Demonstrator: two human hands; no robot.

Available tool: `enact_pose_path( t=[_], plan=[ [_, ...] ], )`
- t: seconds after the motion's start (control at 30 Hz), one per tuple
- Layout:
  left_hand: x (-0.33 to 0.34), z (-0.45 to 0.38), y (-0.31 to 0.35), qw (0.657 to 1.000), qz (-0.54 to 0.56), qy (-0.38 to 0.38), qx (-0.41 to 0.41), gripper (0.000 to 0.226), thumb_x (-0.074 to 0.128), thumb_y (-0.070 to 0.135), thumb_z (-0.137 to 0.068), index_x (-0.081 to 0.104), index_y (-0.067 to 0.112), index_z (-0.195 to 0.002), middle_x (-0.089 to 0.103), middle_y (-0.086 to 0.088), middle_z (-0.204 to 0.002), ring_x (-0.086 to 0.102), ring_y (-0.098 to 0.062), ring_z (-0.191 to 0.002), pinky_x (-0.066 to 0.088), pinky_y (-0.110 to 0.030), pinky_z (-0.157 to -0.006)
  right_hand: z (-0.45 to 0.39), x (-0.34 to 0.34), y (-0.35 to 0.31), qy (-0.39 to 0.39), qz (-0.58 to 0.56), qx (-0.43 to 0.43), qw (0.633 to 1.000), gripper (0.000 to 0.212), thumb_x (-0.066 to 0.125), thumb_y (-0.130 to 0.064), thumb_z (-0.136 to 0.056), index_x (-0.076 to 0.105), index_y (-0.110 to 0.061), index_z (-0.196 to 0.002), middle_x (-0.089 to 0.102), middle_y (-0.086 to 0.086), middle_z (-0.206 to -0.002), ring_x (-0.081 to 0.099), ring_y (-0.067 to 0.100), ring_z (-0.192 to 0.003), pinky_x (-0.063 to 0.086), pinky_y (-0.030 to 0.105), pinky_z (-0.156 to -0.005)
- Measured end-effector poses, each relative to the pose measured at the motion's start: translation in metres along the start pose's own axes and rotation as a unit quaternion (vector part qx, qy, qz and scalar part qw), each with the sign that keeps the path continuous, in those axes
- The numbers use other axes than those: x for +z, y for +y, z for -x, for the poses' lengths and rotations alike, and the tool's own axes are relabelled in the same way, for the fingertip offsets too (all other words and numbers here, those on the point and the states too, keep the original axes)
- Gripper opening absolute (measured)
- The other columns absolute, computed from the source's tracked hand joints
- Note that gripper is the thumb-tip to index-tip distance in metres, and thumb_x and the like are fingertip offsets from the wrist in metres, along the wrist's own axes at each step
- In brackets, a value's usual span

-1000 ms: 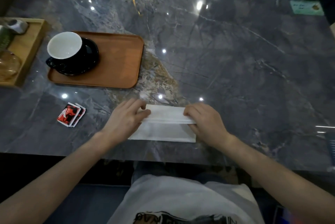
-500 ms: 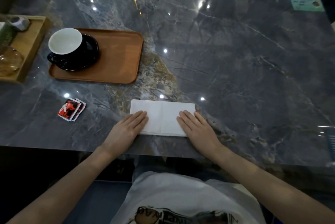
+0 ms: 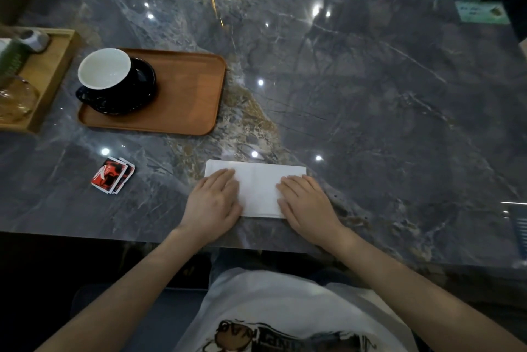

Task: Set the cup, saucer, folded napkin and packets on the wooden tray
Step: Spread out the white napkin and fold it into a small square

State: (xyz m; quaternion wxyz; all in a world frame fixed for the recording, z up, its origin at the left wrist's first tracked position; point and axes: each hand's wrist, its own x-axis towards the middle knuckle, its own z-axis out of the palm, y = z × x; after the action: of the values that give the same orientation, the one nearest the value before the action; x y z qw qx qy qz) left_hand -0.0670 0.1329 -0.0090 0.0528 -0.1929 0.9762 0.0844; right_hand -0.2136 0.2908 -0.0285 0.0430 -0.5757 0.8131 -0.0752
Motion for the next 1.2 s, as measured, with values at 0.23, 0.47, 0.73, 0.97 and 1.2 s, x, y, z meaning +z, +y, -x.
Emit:
enact_pose_path(
  t=[0.23,0.47,0.73,0.97,1.2],
  plan=[
    [0.035,-0.027,0.025,0.996,-0.006,-0.039,-0.074,0.056,0.016,0.038,-0.095,0.036,0.007,-0.136,0.042,-0.010,-0.144,0.040,-0.026,-0.132,0.037,-0.046,-0.106,-0.031,0.020,-0.031,-0.055,-0.001,0.121,0.991,0.055,0.026,-0.040,-0.091,0.047,-0.011,-0.133,0.051,0.006,-0.139,0.046,0.018,-0.131,0.024,0.043,-0.113],
    [0.037,-0.009,-0.004,0.989,-0.051,-0.047,-0.131,0.070,0.000,0.052,-0.092,0.029,0.010,-0.140,0.038,-0.010,-0.147,0.036,-0.024,-0.135,0.012,-0.043,-0.107,-0.014,0.027,-0.011,-0.074,0.018,0.158,0.985,0.071,0.029,-0.053,-0.087,0.035,-0.006,-0.139,0.041,0.018,-0.145,0.039,0.030,-0.134,0.013,0.045,-0.110],
    [0.030,-0.006,0.003,0.985,-0.055,-0.013,-0.161,0.064,0.017,0.044,-0.090,0.037,0.005,-0.136,0.039,-0.012,-0.146,0.034,-0.026,-0.136,0.022,-0.053,-0.111,-0.008,0.019,0.001,-0.067,0.033,0.136,0.988,0.068,0.032,-0.050,-0.086,0.040,-0.006,-0.137,0.047,0.014,-0.142,0.045,0.027,-0.131,0.015,0.045,-0.108],
    [0.038,0.004,0.024,0.987,-0.020,-0.023,-0.157,0.064,0.002,0.043,-0.095,0.036,0.007,-0.136,0.041,-0.014,-0.144,0.039,-0.029,-0.133,0.031,-0.050,-0.107,0.009,0.021,0.009,-0.082,0.038,0.128,0.988,0.065,0.030,-0.046,-0.088,0.036,-0.004,-0.138,0.044,0.014,-0.144,0.042,0.028,-0.133,0.012,0.043,-0.109],
    [0.036,0.002,0.039,0.992,0.014,-0.015,-0.125,0.055,0.022,0.035,-0.092,0.037,0.007,-0.136,0.040,-0.012,-0.145,0.038,-0.029,-0.133,0.026,-0.055,-0.104,-0.016,-0.005,0.021,-0.040,-0.040,0.108,0.993,0.051,0.043,-0.037,-0.082,0.054,-0.006,-0.120,0.062,0.014,-0.116,0.056,0.032,-0.109,0.036,0.041,-0.100]
  ],
)
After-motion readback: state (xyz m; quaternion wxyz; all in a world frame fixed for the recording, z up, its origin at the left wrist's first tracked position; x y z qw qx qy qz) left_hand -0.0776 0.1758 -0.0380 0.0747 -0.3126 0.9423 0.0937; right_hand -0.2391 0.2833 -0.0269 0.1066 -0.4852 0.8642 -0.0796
